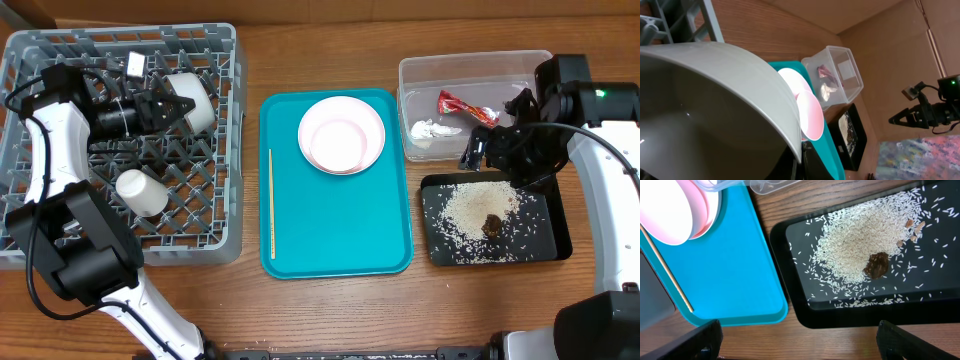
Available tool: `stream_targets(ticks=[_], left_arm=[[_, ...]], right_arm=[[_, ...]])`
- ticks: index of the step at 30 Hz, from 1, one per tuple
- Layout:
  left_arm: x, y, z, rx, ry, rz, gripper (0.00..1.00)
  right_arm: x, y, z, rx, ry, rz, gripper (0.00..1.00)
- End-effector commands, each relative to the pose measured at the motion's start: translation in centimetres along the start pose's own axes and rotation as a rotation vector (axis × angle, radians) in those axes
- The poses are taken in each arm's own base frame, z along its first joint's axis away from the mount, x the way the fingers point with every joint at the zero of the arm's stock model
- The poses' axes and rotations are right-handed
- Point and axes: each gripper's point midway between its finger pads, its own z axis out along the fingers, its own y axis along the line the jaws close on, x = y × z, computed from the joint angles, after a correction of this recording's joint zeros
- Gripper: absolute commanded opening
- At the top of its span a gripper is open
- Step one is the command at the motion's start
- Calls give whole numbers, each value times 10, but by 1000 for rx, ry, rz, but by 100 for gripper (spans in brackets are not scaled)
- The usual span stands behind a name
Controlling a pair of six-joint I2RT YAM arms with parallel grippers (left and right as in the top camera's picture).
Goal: Sort waste into correct bins and load items into the dishwasher
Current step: 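Carry the small bowl to the rack and set it down upside down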
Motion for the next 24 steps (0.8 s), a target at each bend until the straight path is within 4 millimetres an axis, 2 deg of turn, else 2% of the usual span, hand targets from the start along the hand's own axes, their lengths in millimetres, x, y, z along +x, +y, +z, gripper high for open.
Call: stream_targets(ticks=[1, 3, 4, 6, 8, 9, 12, 15, 18, 20, 23, 24], left_arm=[[-3, 7, -7, 11, -26, 8, 6], [-1, 13, -13, -17, -24, -5, 8], [0, 16, -17, -27, -27, -16, 13], [2, 21, -25, -44, -35, -38, 32], [3, 25, -36, -54, -50, -72, 41], [4, 26, -42, -58, -57, -89, 52], [9, 31, -59, -73, -76, -152, 58], [12, 29, -75, -81, -99, -197, 69], [9, 14, -86, -93, -117, -188, 85], [5, -1, -90, -106, -124, -151, 100], [-2, -36, -91, -118, -129, -59, 100], [-3, -55, -87, -124, -120, -14, 100]], right_arm=[[0, 4, -10, -12, -38, -14, 100], [0, 4, -10, -12, -38, -14, 100], [0, 4, -10, -12, -38, -14, 100], [0, 4, -10, -11, -38, -14, 100], [0, 4, -10, -11, -38, -14, 100], [0, 4, -10, -11, -38, -14, 100], [0, 4, -10, -11, -38, -14, 100], [0, 4, -10, -11, -38, -15, 100], [0, 4, -10, -11, -38, -14, 100], [0, 4, -10, -11, -37, -15, 100], [1, 4, -10, -10, -33, -13, 100], [2, 4, -10, -10, -31, -13, 100]])
